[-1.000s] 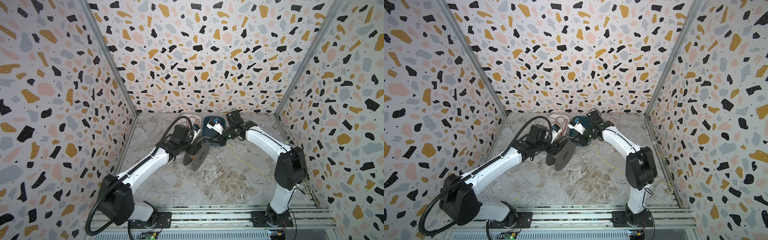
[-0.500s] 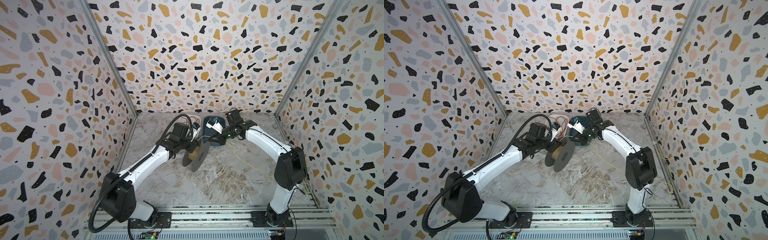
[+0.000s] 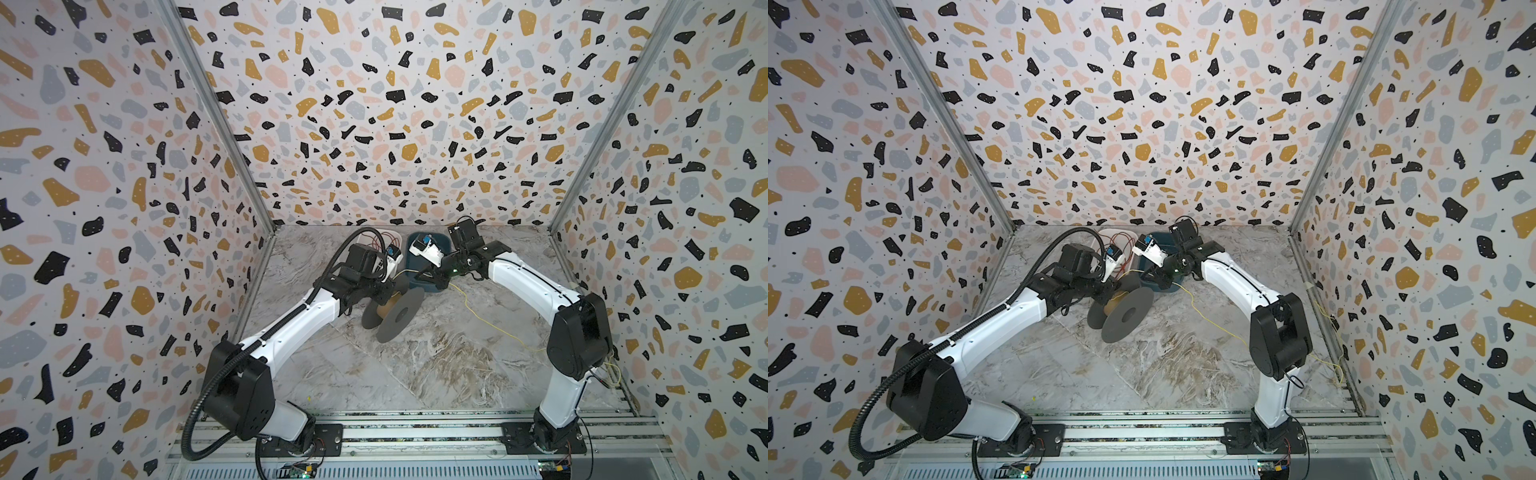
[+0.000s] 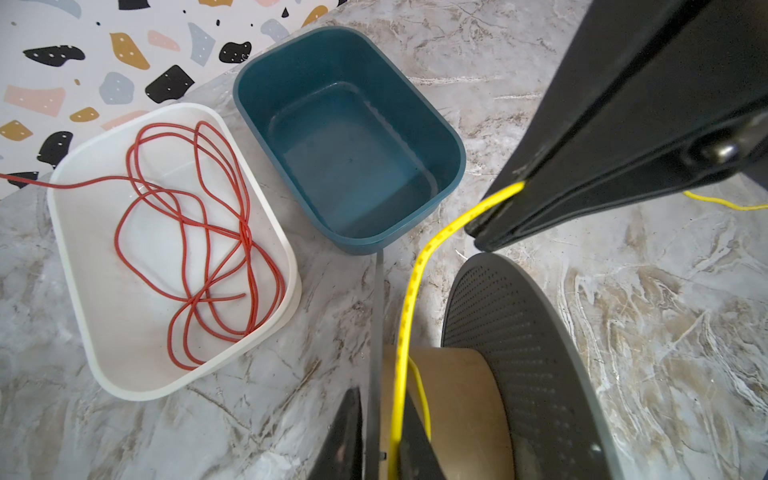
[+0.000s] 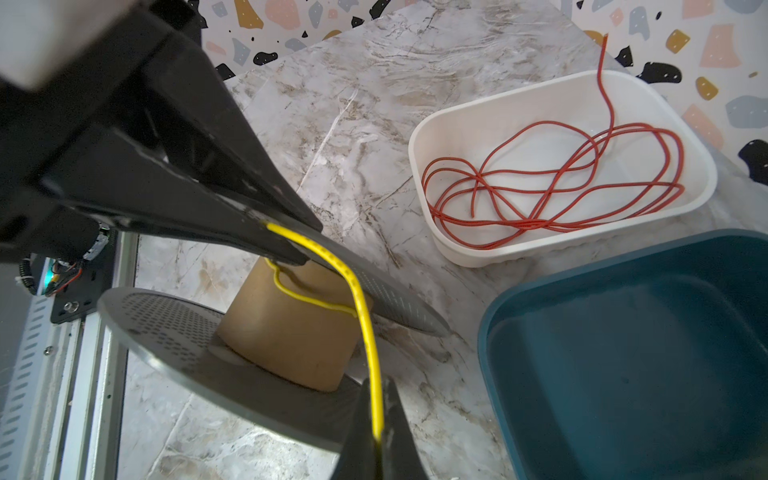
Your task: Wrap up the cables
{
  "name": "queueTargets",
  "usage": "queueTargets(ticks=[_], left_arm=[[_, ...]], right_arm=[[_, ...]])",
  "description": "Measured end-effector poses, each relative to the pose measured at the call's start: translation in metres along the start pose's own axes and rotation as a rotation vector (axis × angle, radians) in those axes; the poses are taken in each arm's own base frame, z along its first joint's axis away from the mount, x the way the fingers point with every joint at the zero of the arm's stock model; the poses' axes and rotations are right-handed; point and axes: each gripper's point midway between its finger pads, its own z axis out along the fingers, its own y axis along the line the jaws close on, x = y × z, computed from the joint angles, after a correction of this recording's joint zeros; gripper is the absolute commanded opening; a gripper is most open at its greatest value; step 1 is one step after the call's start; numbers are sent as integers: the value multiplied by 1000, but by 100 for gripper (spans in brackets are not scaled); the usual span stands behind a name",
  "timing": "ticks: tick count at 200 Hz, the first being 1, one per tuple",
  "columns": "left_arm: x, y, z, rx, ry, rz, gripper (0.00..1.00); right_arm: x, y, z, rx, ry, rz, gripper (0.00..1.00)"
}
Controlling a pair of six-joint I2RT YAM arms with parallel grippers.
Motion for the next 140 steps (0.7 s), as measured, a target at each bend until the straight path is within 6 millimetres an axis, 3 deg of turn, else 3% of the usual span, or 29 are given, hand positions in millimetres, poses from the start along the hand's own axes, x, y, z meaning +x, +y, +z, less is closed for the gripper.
queueTargets(ticks=[79,140], left_arm=[[-1,0,1,1,9,23,0],[3,9,-4,-53,50,-52,0]], right_arm=[[2,-6,5,28,-14,-14,0],[6,-18,0,78,-22,77,64]])
